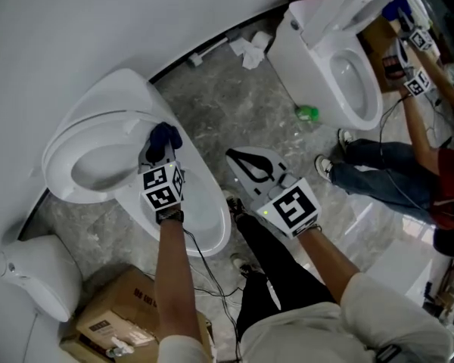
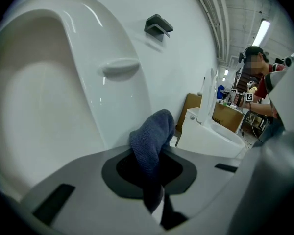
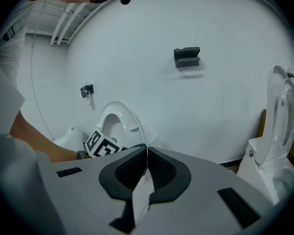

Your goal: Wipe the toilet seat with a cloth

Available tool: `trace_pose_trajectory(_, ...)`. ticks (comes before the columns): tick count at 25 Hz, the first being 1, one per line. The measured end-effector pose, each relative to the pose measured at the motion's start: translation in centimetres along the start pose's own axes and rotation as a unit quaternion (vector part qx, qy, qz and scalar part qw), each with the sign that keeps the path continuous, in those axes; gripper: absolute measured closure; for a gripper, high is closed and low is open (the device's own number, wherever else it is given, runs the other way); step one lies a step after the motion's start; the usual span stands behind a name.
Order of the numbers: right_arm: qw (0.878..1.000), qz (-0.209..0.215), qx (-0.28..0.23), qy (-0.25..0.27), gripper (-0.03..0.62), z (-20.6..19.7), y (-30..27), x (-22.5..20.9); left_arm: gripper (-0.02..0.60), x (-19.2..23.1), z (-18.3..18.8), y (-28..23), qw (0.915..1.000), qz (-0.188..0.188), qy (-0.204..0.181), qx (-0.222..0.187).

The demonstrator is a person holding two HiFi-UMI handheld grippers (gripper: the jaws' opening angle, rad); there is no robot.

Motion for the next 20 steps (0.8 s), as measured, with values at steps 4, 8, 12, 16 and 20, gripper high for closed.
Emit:
trace_pose_trajectory(4,1.000,0.004,0.005,0.004,0.566,0.0,-0.1,-0.6,0.545,-0.4,-1.6,-0.9,0.9998,0.012,0.012,0.012)
trace_pose_trajectory(8,1.000,0.009,0.005,0.006,0.565,0.0,-0.3,-0.9,0.545,-0.3,-3.0,-1.7,0.9992,0.021,0.019,0.027)
trace_pose_trajectory(12,1.000,0.012,0.008,0.010,0.566,0.1,-0.4,-1.3,0.545,-0.3,-3.3,-1.6,0.9987,0.025,0.037,0.023)
trace_pose_trajectory(16,1.000,0.027,0.007,0.011,0.565,0.6,-0.7,-1.6,0.545,-0.2,-3.9,-0.8,0.9977,0.026,0.043,0.045)
trace_pose_trajectory(20,0.998,0.062,0.003,0.010,0.565,2.3,-1.7,-1.3,0.545,-0.3,-4.2,1.3,0.9970,0.023,0.045,0.059)
Point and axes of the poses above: the fingertips, and each gripper's own axes: y backward along the fingers, x to its left, z out of its top, the point moved 8 cm from there along y, backward along the fingers, and after that the axes turned 5 degrees about x, right-handed, at the moved point
